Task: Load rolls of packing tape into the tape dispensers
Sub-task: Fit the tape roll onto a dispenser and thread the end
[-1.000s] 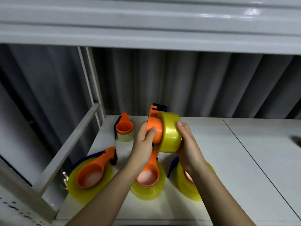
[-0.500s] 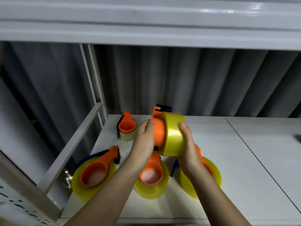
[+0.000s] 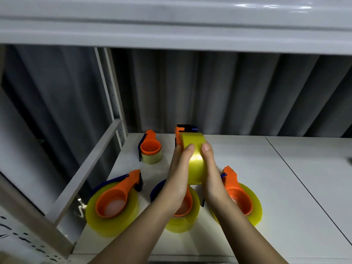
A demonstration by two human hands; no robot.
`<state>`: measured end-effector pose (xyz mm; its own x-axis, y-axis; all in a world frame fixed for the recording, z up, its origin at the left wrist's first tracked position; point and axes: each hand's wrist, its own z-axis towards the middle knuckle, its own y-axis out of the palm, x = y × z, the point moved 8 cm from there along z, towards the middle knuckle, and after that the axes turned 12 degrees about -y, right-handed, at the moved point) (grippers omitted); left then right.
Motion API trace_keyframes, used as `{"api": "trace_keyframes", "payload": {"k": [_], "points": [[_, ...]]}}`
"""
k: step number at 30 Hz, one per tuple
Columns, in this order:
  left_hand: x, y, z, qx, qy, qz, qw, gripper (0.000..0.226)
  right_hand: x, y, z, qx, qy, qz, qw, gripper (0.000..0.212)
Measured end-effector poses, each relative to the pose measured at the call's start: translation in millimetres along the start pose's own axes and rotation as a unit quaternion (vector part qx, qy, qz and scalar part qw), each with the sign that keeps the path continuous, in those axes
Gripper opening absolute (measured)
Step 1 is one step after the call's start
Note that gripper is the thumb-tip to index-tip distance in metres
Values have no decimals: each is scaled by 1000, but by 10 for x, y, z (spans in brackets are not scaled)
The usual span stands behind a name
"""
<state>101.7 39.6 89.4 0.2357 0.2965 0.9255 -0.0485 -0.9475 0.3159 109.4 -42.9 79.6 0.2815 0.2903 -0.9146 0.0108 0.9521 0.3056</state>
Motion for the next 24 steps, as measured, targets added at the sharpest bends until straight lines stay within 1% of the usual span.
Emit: {"api": "trace_keyframes", "payload": {"k": [1,2,3,5,7,9,11,12,14,15,17,19,20,21,22,23,24], "points": [[13,-52,66,-11,31,34,999,71,-14,-7,5,-6,-17,-25,1000,66],[60,13,28,-15,45,65,997,57,-55,-4,3,-11,-24,-56,998,65],[110,7,12,-15,65,90,994,49,-57,-14,19,-17,-19,-79,997,64],[112,24,9,-24,69,152,986,49,18,-14,48,-49,36,-88,994,62],[165,-18,13,-42,92,164,981,47,107,-29,62,-75,90,-76,990,70],[188,-49,-8,-36,94,167,981,37,100,-26,64,-100,103,-91,985,77],[161,-89,0,-38,71,149,986,26,70,-5,77,-134,101,-100,981,89],[158,-98,12,-46,52,140,988,22,54,6,80,-152,95,-101,979,89],[194,-156,30,-60,25,133,989,19,-6,29,89,-173,69,-106,977,81],[203,-198,26,-70,7,139,988,19,-36,17,91,-163,57,-109,979,78],[229,-232,32,-116,-43,149,981,23,-86,-6,81,-139,26,-123,982,76],[268,-226,43,-127,-93,157,975,29,-108,23,50,-123,6,-116,986,78],[270,-264,23,-136,-90,143,976,30,-101,42,33,-114,0,-109,987,80],[277,-291,6,-132,-81,114,981,30,-79,51,24,-103,-8,-110,989,83],[298,-338,0,-88,-52,99,990,28,-44,51,21,-93,-15,-118,989,87],[336,-345,0,-33,-11,121,992,23,-18,62,18,-90,-20,-129,987,90],[373,-310,-4,16,15,142,990,19,-8,88,9,-96,-24,-139,985,92]]}}
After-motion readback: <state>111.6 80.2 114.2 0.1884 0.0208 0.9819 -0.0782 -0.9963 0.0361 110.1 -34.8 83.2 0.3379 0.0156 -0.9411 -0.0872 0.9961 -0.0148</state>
